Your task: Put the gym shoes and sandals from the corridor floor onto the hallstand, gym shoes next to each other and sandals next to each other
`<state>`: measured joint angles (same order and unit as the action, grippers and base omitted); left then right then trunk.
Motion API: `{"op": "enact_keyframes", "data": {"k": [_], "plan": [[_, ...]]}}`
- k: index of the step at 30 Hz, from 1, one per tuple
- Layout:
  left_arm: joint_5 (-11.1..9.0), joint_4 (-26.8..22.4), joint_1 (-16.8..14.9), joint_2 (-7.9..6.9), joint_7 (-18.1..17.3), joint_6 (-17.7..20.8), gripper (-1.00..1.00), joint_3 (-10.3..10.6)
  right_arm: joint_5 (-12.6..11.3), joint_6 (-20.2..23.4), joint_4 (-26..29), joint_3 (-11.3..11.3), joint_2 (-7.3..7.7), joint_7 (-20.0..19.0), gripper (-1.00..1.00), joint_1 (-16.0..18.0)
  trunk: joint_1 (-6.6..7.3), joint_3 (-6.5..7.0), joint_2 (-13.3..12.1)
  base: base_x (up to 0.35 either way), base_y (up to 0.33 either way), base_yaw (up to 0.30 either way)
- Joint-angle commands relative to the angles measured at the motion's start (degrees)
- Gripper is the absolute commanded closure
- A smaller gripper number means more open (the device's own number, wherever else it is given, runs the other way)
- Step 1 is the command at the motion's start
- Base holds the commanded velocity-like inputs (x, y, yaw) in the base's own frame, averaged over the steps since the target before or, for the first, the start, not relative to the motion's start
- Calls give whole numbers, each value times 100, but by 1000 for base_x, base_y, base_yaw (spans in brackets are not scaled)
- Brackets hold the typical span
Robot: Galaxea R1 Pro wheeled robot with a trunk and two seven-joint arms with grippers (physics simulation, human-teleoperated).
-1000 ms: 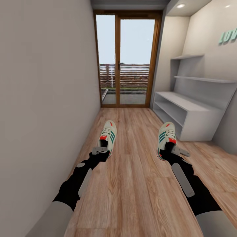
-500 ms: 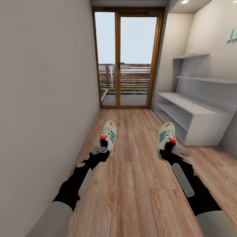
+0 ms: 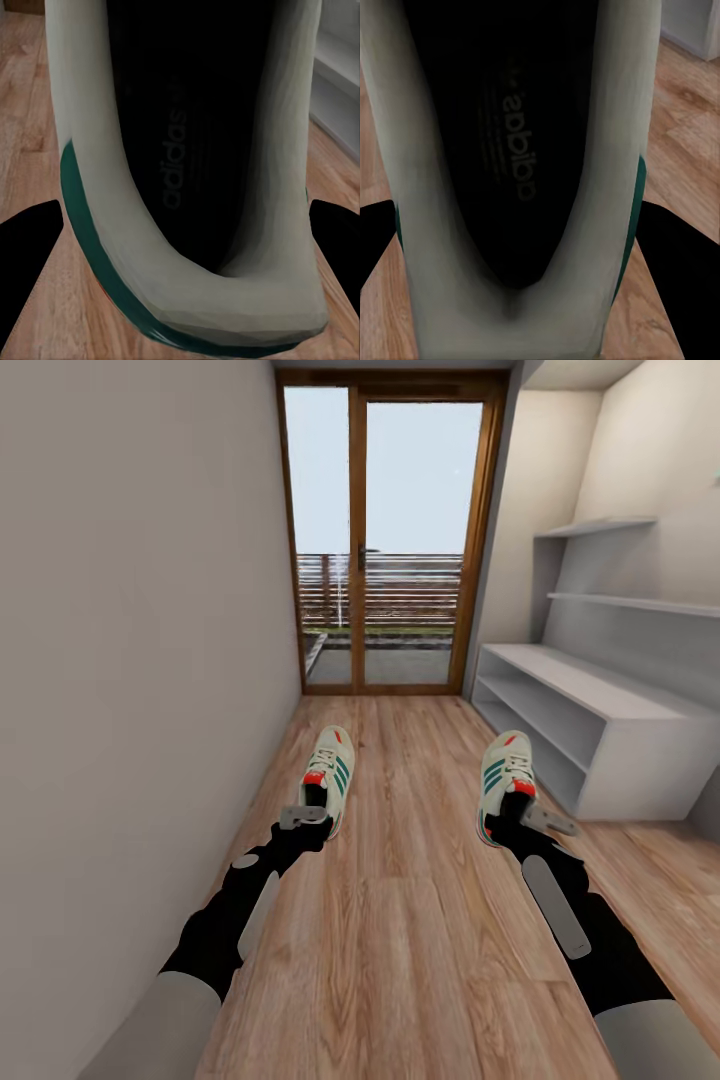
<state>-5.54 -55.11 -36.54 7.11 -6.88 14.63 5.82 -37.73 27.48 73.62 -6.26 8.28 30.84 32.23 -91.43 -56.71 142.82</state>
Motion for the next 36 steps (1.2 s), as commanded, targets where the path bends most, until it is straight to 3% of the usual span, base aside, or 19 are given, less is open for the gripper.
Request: {"op": "enact_keyframes", "data": {"k": [1, 16, 36], "plan": [[-61, -9, -2, 1, -7, 40, 100, -2, -42, 7, 9, -16, 7, 54, 100, 4, -2, -6, 3, 349, 0, 0], [-61, -10, -2, 1, -7, 40, 100, -3, -42, 10, 11, -24, 6, 54, 100, 4, -2, -6, 3, 349, 0, -87], [-61, -10, -2, 1, -7, 40, 100, -2, -42, 11, 5, -16, 8, 54, 100, 4, -2, -6, 3, 349, 0, -3]]}}
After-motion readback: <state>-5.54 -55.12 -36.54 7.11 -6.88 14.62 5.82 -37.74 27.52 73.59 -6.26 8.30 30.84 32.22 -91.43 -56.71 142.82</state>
